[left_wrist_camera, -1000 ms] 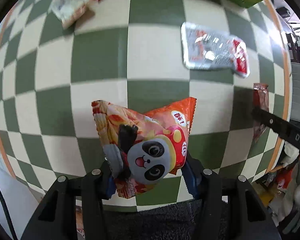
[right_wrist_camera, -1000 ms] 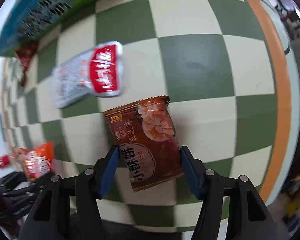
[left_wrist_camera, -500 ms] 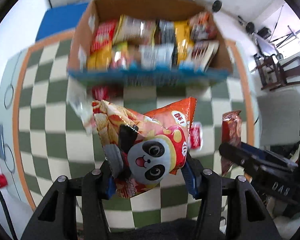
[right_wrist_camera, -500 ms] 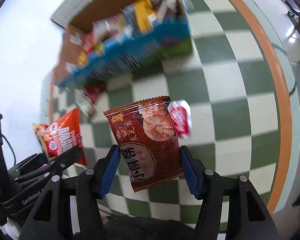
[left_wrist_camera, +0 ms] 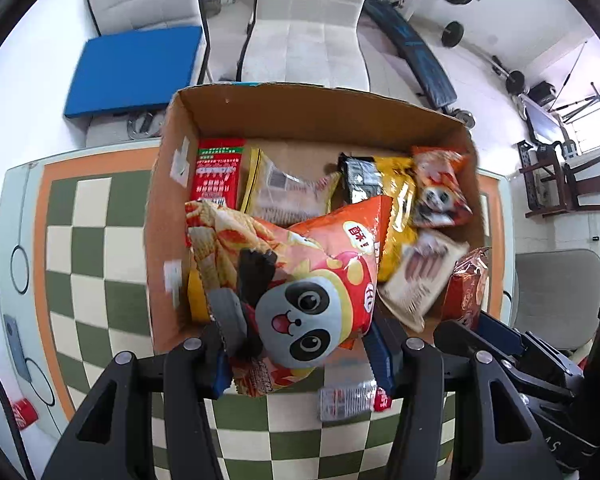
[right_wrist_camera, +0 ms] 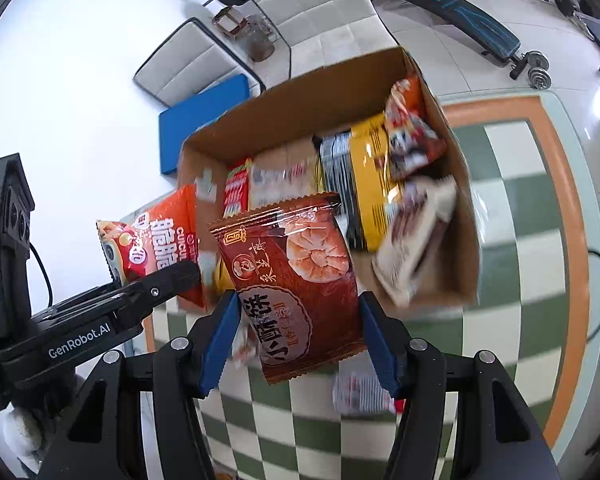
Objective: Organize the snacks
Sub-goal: 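Lower both held packets into the box and open both tools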
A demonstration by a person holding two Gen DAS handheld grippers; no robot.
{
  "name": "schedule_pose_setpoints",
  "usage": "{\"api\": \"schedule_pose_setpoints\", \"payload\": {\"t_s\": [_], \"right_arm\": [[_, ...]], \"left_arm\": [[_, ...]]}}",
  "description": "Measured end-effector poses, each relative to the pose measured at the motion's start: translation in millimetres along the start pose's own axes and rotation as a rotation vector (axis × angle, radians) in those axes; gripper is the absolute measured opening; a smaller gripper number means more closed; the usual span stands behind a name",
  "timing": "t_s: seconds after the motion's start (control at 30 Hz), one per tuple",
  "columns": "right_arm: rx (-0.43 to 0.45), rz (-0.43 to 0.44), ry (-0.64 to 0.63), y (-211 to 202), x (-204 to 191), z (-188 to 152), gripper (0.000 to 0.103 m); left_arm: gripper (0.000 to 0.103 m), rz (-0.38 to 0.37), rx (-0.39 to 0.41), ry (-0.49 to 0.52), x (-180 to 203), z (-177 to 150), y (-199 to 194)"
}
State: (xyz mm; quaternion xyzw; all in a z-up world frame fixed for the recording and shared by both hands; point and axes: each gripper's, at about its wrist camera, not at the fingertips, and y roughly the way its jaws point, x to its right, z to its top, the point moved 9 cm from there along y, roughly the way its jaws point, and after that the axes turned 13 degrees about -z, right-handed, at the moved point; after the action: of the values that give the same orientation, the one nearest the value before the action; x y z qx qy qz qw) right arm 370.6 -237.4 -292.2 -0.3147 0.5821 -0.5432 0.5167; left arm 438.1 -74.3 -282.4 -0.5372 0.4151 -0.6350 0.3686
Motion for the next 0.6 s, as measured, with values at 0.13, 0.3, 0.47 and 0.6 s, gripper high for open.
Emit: {"api": "schedule_pose_setpoints", "payload": {"t_s": [0.13, 0.3, 0.47, 0.6], "right_arm": [[-0.034, -0.012, 0.006, 25.4, -4.7, 28.9, 0.063], [-0.069, -0.034, -0.004, 56.7, -8.2, 47.8, 0.063], [-0.095, -0.039, -0.013, 76.9, -15.6, 61.3, 0.064], [-0.119, -0.051, -0.007, 84.3, -18.9, 65.4, 0.083]], "left_arm": [[0.051, -0.016, -0.055, -0.051, -17.2, 22.1, 19.5], [0.052, 0.007, -0.110, -0.074, -33.1, 35.1, 39.1], [0.053, 0.013, -0.139, -0.080, -38.3, 40.4, 51.0], [0.068, 0.018, -0.161, -0.095, -45.0, 41.0, 56.3]]}}
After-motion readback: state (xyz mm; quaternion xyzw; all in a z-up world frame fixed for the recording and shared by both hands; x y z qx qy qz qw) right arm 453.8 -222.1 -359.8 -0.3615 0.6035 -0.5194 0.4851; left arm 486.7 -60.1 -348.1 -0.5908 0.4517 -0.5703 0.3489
